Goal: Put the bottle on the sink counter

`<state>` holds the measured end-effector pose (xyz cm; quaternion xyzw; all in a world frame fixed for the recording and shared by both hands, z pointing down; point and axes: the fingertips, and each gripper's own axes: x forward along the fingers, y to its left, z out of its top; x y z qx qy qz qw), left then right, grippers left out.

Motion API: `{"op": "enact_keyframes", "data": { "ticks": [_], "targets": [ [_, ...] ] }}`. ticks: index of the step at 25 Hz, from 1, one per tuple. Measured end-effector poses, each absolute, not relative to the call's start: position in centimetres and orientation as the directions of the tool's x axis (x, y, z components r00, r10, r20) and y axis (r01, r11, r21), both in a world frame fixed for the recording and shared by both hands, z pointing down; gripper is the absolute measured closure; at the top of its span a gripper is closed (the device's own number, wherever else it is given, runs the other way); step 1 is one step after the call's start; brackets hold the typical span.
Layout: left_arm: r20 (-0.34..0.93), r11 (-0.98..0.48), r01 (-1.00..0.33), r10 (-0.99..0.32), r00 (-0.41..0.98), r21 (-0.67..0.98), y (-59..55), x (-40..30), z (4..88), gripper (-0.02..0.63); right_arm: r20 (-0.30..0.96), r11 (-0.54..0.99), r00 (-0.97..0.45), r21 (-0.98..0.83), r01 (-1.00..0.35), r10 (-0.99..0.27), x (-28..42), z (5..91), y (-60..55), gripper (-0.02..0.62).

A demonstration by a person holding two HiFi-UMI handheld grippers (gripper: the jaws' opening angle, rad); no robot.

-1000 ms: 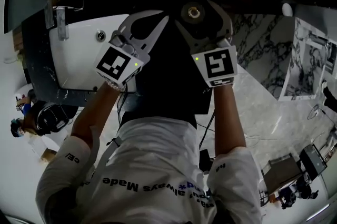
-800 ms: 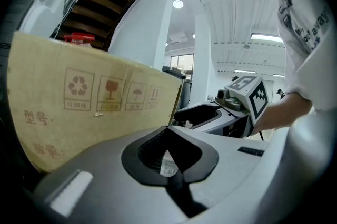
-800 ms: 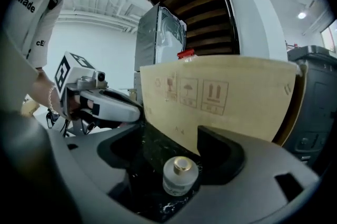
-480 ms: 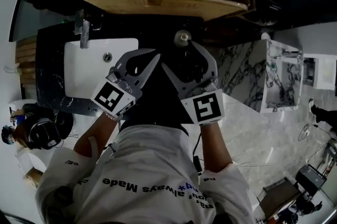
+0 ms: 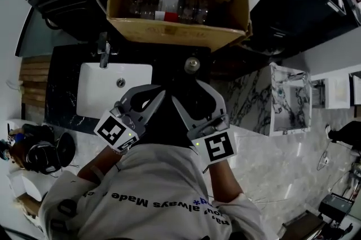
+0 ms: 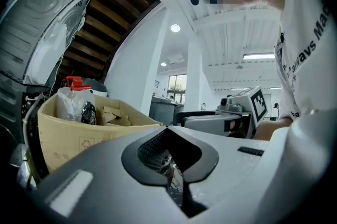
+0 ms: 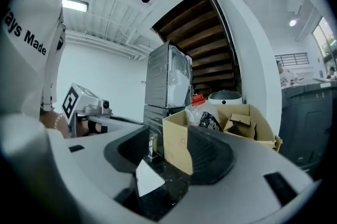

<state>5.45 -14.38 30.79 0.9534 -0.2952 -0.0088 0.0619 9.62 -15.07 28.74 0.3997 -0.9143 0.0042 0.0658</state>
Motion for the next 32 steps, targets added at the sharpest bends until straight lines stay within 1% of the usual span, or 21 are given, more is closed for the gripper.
{"op": "enact_keyframes", "data": {
  "ticks": [5,10,14,21,32],
  "targets": [
    [0.002,-0.845,-0.529,-0.531,0.847,0.079,-11.6,6.4,27.7,0.603,0.077,0.687,-0.684,0.014,-0.726,-0.725,9.1,25.8,-12.6,0.435],
    [-0.028,-0.845,-0.533,-0.535,0.845,0.05,-9.6,6.8,25.7,0.603,0.067,0.693,-0.69,0.023,-0.721,-0.721,8.4,23.6,-10.4,0.504],
    [-0.038,-0.842,-0.538,-0.539,0.841,0.045,-8.6,6.5,25.1,0.603,0.079,0.698,-0.694,0.031,-0.716,-0.715,8.4,23.0,-9.3,0.541],
    [-0.031,-0.855,-0.517,-0.518,0.855,0.04,-7.6,7.0,25.0,0.603,0.082,0.695,-0.691,0.054,-0.717,-0.719,8.3,22.8,-8.4,0.572],
    [-0.034,-0.858,-0.513,-0.514,0.857,0.035,-7.3,7.0,24.6,0.603,0.084,0.688,-0.683,0.061,-0.723,-0.726,8.6,22.7,-8.3,0.575]
  ]
}}
